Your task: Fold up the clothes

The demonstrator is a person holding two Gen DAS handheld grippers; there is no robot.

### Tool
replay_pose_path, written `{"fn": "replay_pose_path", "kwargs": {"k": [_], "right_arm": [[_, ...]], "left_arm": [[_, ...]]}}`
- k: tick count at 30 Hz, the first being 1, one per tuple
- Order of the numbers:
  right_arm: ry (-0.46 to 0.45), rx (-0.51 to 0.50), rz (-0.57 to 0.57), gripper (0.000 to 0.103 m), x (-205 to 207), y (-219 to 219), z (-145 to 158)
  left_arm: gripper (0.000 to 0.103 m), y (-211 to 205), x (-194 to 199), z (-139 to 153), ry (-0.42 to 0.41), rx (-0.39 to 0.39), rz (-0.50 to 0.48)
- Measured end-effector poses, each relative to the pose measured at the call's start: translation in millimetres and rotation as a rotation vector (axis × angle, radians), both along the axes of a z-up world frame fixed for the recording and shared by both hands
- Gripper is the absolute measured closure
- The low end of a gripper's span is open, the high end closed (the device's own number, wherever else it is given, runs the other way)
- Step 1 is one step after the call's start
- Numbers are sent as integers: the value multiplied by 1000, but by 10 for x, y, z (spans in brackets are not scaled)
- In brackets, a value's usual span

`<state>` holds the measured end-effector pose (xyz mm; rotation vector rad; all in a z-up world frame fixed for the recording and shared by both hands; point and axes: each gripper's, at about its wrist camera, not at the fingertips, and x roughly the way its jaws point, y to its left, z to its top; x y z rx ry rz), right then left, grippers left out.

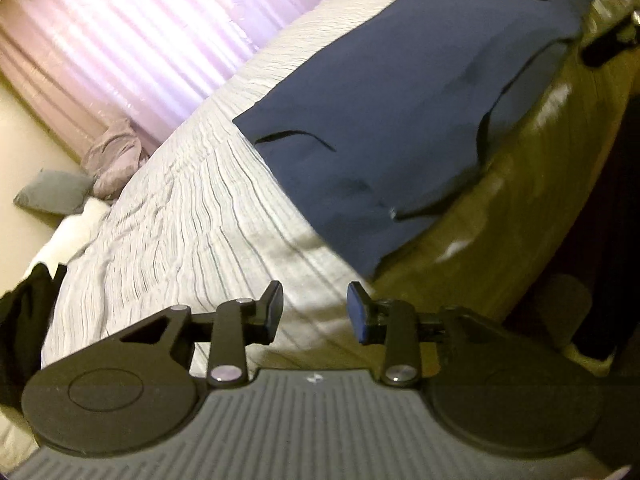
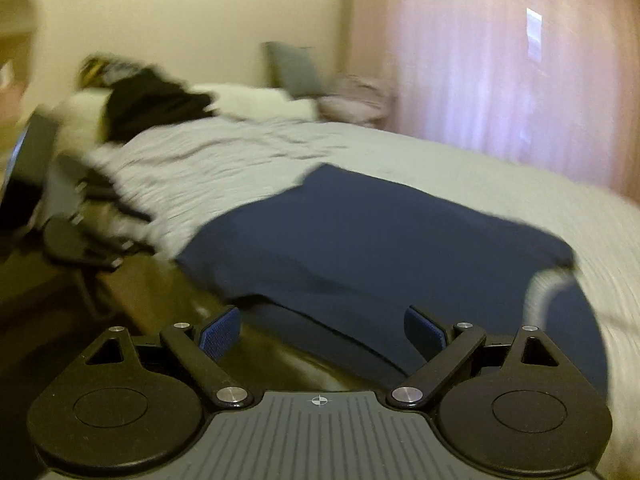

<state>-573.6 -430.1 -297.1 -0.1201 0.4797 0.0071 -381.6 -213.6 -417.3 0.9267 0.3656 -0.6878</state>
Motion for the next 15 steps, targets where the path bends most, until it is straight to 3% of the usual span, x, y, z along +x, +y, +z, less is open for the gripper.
{"fn": "replay_pose_path", "kwargs": {"k": [5, 6, 8, 15], "right_arm": [[26, -258, 169, 13, 505, 659, -280], [33, -312, 193, 28, 608, 772, -365], [43, -401, 220, 44, 789, 929, -525], [87, -653, 269, 44, 1223, 1165, -1004]], "left_arm": [[69, 92, 205, -20, 6, -30, -19], [69, 95, 233, -21, 7, -37, -18], [69, 111, 278, -24, 8, -53, -15], [67, 137, 374, -50, 8, -79, -10]]}}
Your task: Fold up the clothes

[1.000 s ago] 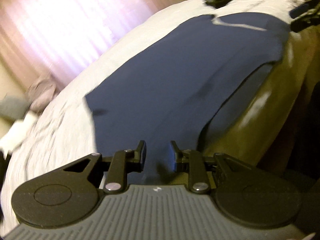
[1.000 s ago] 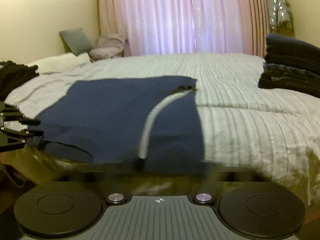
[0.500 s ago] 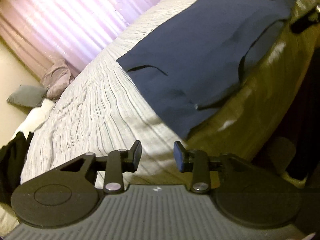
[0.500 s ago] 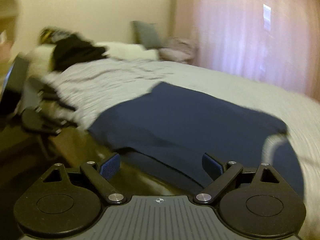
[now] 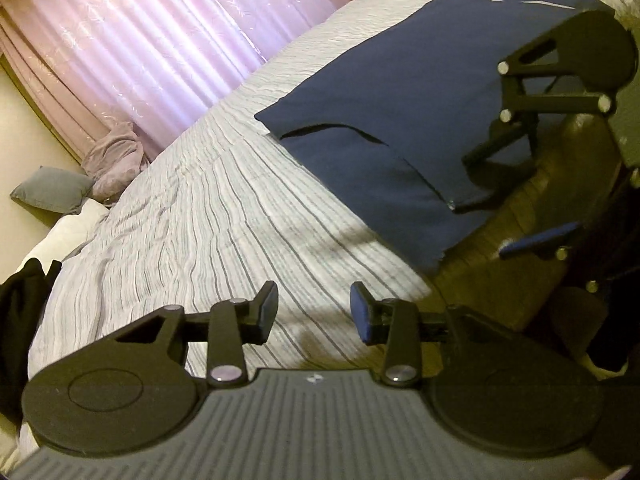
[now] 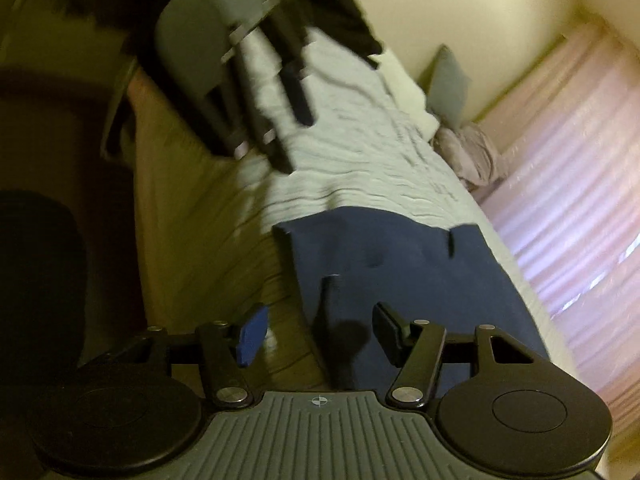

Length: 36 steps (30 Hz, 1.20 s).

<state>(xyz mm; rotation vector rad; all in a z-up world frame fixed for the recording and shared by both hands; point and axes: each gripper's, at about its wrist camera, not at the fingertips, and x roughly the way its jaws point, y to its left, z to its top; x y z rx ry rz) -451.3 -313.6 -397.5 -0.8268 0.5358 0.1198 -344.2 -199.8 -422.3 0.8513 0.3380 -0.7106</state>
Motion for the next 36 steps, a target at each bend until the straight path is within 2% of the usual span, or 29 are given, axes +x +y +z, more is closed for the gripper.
{"fn": "replay_pose_path", "kwargs": {"k": [2, 5, 6, 7, 8, 10, 11, 15, 23, 26, 28, 29, 33, 36], "right_arm": [[-20, -45, -9, 44, 79, -13, -86], [-62, -30, -44, 44, 135, -104, -68], [-74, -15, -57, 49, 135, -145, -42], [-81, 6, -65, 61, 126, -186, -8], [-85, 29, -72, 79, 103, -224, 32], [-103, 73, -89, 87, 67, -306, 106], [-109, 102, -94, 96, 51, -346, 151], [-135, 229, -111, 96, -28, -463, 393], [-181, 396, -152, 97, -103, -697, 833], [-179, 431, -163, 97, -160, -747, 908], [-178, 459, -171, 97, -173, -786, 934], [-178, 478, -176, 97, -181, -812, 946], [-184, 633, -214, 97, -253, -1014, 1063], [-240, 777, -259, 97, -400, -1246, 1216]], "left_arm": [[67, 1, 20, 3, -2, -3, -1], [67, 11, 31, 27, -17, -11, -15], [66, 15, 31, 39, -23, -12, -24], [66, 18, 30, 50, -30, -13, -36], [66, 19, 27, 60, -37, -12, -50], [61, 1, 36, 69, -57, 11, -84], [60, -14, 45, 72, -69, 27, -101], [54, -141, 132, 87, -130, 94, -175], [54, -697, 431, 174, -249, 149, -363], [66, -882, 529, 201, -279, 179, -433], [92, -988, 584, 253, -278, 182, -456], [96, -1037, 600, 287, -279, 179, -463], [100, -1256, 565, 506, -298, 139, -476], [101, -1528, 427, 796, -323, 76, -488]]}}
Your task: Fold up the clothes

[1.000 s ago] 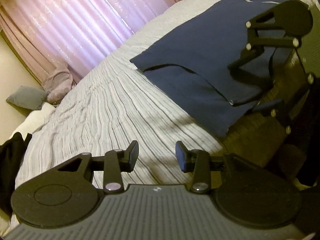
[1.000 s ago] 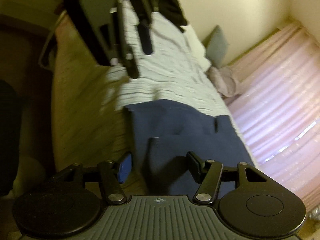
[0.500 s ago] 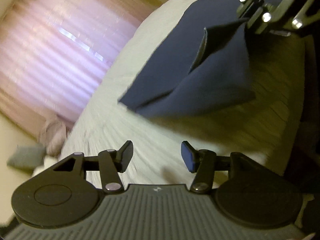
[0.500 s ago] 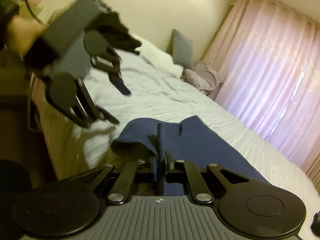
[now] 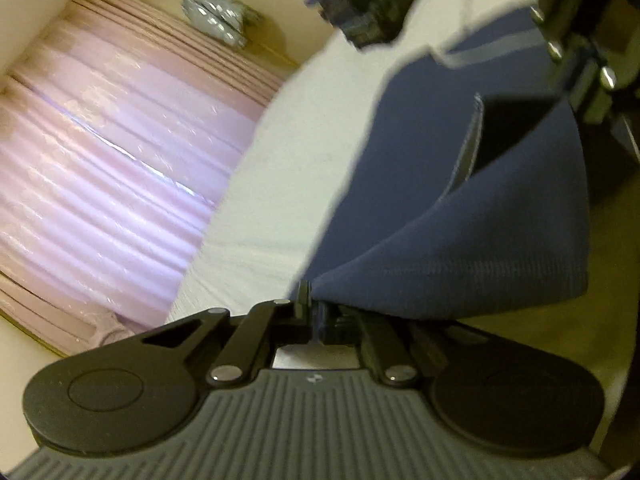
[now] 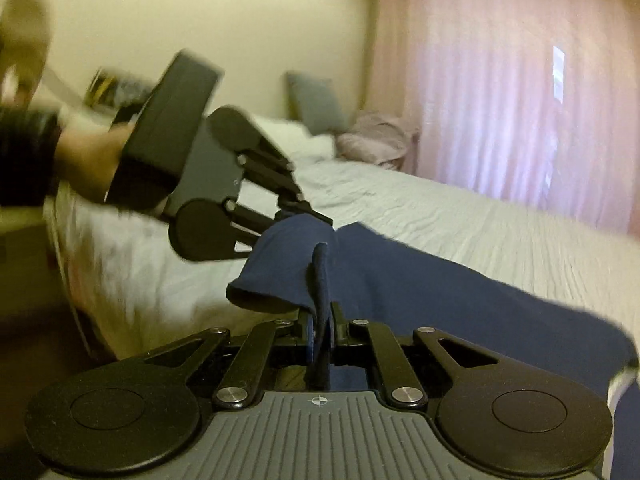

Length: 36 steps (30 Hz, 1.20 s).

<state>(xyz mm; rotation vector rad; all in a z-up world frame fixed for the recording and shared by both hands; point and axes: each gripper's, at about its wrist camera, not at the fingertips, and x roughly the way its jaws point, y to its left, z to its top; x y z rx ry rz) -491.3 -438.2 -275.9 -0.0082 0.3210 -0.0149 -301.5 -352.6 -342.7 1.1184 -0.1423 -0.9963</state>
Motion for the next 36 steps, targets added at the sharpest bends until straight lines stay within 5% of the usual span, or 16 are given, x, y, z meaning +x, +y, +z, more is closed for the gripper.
{"fn": "replay_pose_path", "kwargs": {"k": [7, 11, 15, 19, 27, 36], "right_arm": [[-156, 220, -234, 98, -741, -639, 290], [-172, 352, -410, 98, -1200, -1001, 159], [-122, 525, -532, 98, -1507, -1287, -183], [-80, 670, -566, 98, -1618, -1436, -404], [-137, 917, -540, 97, -1856, -1670, -558], [-143, 958, -620, 97, -2261, -1603, -640]], "left_arm": [[101, -1206, -643, 507, -83, -62, -240], [100, -2063, -1053, 211, -63, 6, -367], [95, -2477, -1301, -188, 5, 86, -393], [77, -2251, -1203, -259, 90, 53, -317], [77, -1481, -706, -154, 267, -24, -68], [79, -1230, -802, -404, 327, -33, 8]]}}
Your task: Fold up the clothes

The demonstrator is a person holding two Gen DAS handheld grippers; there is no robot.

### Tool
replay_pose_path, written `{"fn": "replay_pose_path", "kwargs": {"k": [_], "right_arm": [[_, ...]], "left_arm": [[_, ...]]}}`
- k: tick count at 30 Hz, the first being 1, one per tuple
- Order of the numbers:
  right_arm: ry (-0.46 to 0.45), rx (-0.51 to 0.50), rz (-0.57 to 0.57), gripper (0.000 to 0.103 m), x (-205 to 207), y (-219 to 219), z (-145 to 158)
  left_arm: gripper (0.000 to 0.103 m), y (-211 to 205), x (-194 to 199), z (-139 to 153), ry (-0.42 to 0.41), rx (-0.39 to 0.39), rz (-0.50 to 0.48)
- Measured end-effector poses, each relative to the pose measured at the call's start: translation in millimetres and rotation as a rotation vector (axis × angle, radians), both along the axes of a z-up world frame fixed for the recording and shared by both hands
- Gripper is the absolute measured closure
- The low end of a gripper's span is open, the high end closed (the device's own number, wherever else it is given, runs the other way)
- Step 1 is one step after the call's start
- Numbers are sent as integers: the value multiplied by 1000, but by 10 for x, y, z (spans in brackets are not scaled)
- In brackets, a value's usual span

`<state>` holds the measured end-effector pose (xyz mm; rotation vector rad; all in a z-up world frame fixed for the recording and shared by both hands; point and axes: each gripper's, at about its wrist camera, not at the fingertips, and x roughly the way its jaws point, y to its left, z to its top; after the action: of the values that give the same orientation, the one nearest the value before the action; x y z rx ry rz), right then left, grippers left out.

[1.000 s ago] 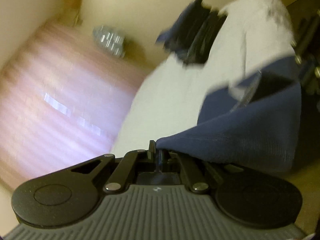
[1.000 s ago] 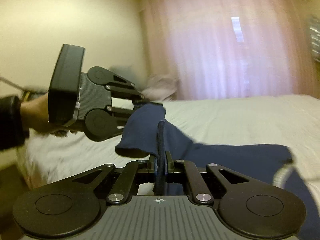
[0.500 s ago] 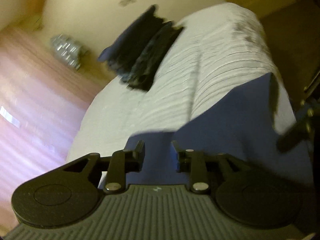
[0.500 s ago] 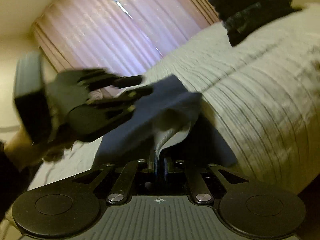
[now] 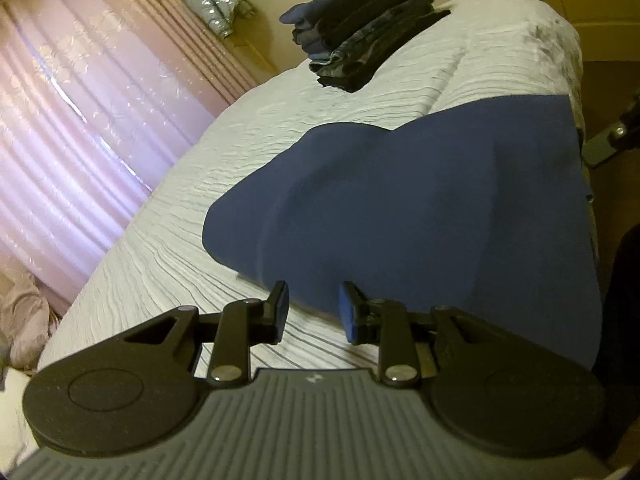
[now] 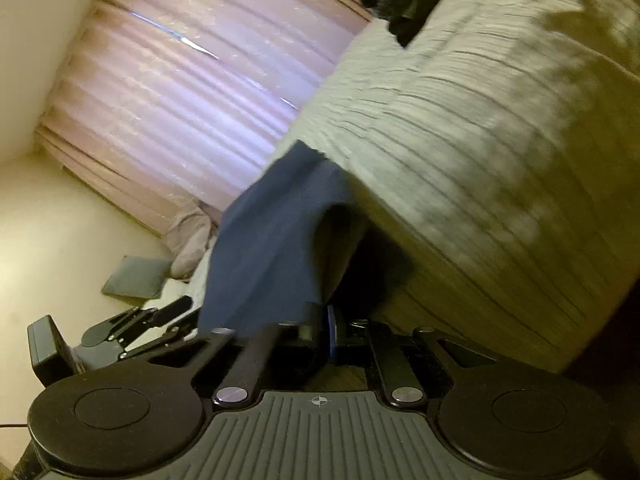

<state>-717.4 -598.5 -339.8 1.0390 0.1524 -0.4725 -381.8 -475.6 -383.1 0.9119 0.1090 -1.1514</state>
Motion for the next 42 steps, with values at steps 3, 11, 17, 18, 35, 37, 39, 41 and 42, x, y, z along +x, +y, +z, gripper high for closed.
{"fn": "replay_pose_path", "kwargs": {"k": [3, 11, 17, 18, 35, 37, 39, 41, 42], "right_arm": [[15, -54, -29, 97, -200, 69, 69], [9, -100, -81, 96, -137, -50, 132], [39, -143, -65, 96, -25, -98, 172], [54, -148, -62, 96, -16, -91, 172], [271, -457, -16, 11, -6, 212, 313], [258, -448, -8, 12, 4, 170, 319], [247, -416, 1, 12, 41, 93, 321], [234, -383, 10, 12, 77, 18, 330], [224, -366, 15, 12, 103, -27, 334]], "left_arm": [[77, 148, -26, 40, 28, -26, 18], [69, 402, -125, 154, 170, -92, 60], [60, 661, -353, 154, 165, -83, 52], [60, 701, -420, 149, 160, -82, 40], [58, 657, -1172, -299, -38, -20, -48], [58, 651, -1135, -278, -35, -30, -29], [60, 658, -1093, -244, -18, -41, -11], [75, 667, -1051, -208, 7, -51, 6], [89, 675, -1031, -189, 29, -54, 11]]}}
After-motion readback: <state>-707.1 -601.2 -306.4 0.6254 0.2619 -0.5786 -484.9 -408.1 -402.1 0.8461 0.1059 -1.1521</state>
